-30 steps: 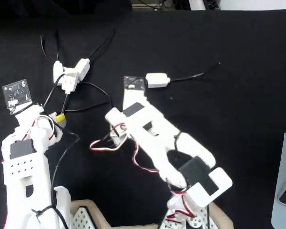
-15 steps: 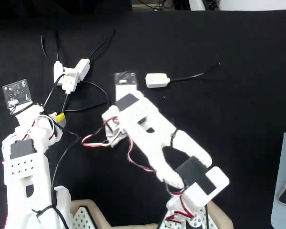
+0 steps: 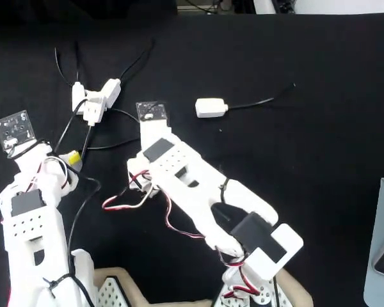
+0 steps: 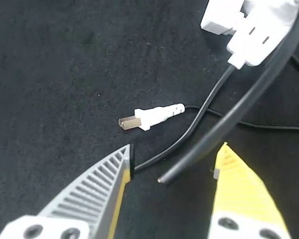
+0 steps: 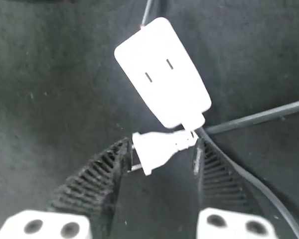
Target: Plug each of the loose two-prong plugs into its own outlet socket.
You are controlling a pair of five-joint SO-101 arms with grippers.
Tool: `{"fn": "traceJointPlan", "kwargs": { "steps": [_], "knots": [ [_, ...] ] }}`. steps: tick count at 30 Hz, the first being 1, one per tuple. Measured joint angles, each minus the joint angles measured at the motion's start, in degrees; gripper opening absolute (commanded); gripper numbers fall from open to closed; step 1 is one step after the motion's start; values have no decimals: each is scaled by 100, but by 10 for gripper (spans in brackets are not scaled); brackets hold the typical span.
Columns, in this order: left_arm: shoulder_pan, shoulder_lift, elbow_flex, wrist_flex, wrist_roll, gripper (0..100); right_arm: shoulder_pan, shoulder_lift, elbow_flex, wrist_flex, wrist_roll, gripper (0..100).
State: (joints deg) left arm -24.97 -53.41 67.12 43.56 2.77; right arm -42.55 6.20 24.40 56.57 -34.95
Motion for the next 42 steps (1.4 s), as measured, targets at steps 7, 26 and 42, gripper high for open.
{"fn": "traceJointPlan", "kwargs": {
  "steps": [7, 26, 42],
  "knots": [
    [0, 0, 0, -44, 0, 268, -88, 0, 62, -79, -229, 208],
    [0, 0, 0, -44, 0, 267, -114, 1134, -791, 492, -510, 113],
    [-35, 0, 0, -44, 0, 267, 149, 1020, -686, 607, 88, 11]
  ]
}}
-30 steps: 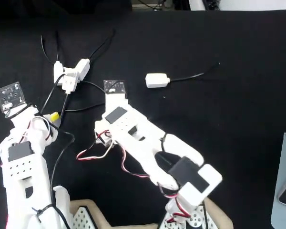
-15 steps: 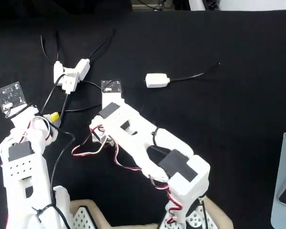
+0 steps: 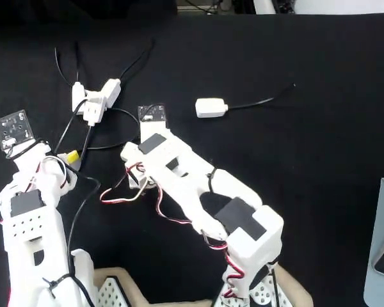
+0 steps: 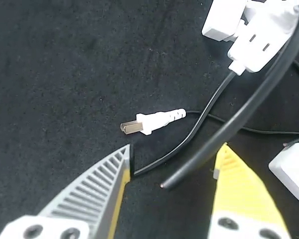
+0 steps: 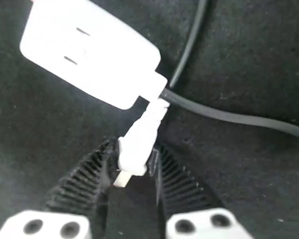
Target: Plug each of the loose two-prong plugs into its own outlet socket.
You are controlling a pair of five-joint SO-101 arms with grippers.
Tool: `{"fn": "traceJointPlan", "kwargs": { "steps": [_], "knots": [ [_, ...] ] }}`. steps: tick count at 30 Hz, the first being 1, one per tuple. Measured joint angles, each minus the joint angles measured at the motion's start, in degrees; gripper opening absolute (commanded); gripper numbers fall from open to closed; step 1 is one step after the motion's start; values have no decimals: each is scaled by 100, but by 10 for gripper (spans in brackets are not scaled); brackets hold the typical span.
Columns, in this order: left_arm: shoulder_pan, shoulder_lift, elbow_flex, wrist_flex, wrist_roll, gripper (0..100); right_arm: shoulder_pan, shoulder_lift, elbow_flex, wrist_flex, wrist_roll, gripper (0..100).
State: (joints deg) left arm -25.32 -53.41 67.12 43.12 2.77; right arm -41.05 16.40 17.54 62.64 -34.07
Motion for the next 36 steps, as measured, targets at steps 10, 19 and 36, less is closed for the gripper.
{"fn": "traceJointPlan", "kwargs": {
  "steps": [10, 19, 36],
  "knots": [
    [0, 0, 35, 0, 0, 267, 18, -1152, 53, 1301, 835, 11],
    [0, 0, 70, 0, 0, 267, 18, -2084, 888, 1662, 2374, 11],
    [0, 0, 70, 0, 0, 267, 18, -2145, 2295, 149, 3622, 126]
  ]
}}
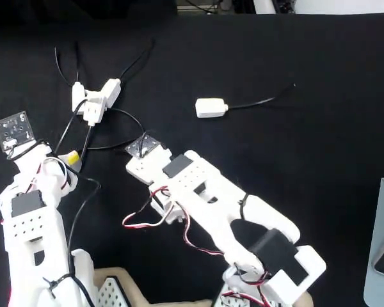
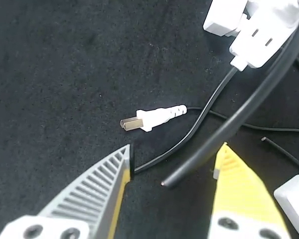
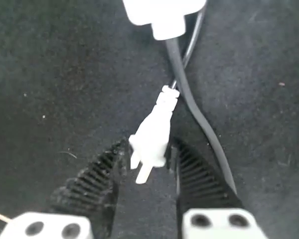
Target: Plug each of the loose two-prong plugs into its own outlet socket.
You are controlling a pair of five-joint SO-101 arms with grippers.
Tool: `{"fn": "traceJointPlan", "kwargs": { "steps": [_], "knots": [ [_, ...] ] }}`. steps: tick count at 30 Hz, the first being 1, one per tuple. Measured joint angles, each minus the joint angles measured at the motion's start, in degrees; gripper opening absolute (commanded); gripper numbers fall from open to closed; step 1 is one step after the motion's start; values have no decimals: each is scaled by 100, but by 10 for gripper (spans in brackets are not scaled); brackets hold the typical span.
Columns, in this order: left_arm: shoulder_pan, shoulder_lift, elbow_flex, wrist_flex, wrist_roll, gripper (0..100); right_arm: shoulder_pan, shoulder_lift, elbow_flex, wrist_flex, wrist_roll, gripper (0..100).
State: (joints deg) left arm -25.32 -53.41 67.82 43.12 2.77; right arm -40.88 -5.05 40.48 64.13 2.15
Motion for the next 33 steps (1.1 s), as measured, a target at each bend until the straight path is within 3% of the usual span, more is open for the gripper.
{"fn": "traceJointPlan", "kwargs": {
  "steps": [16, 26, 33],
  "knots": [
    [0, 0, 176, -316, 0, 267, 0, 0, 0, -26, -1398, 124],
    [0, 0, 176, -352, 0, 267, 0, 738, -343, -132, -1802, 123],
    [0, 0, 176, -352, 0, 267, 0, 862, -879, 448, -1811, 123]
  ]
}}
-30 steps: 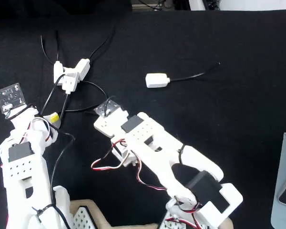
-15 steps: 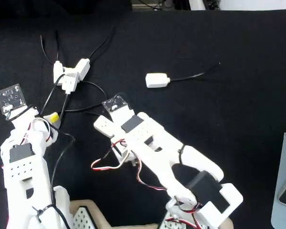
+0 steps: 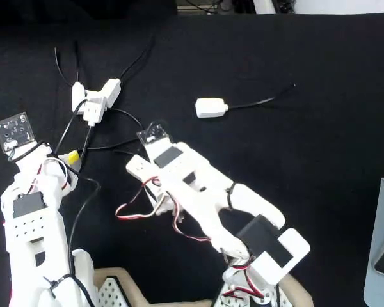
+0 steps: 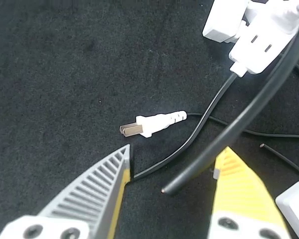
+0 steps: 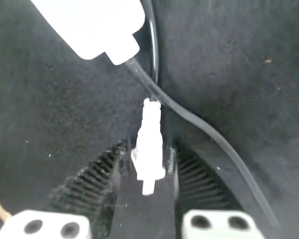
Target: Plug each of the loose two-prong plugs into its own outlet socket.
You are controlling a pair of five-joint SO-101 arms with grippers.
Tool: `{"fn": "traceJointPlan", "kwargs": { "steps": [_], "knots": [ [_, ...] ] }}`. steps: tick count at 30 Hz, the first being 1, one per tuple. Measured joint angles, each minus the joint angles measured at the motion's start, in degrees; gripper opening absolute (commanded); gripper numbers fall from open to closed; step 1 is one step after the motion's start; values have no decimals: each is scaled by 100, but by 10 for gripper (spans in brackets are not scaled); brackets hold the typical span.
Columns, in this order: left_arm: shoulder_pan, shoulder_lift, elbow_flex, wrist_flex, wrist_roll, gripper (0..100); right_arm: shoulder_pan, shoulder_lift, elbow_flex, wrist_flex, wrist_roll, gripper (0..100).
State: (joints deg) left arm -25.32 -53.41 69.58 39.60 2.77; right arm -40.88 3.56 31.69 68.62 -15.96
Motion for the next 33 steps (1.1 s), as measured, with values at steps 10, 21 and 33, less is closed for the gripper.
{"fn": "traceJointPlan", "kwargs": {
  "steps": [10, 21, 33],
  "knots": [
    [0, 0, 0, 0, 0, 267, 123, 0, -97, 132, -26, 67],
    [0, 0, 0, 0, 0, 267, 352, 0, 26, -316, -26, 84],
    [0, 0, 0, 0, 0, 267, 352, 0, 35, -149, -35, 92]
  ]
}}
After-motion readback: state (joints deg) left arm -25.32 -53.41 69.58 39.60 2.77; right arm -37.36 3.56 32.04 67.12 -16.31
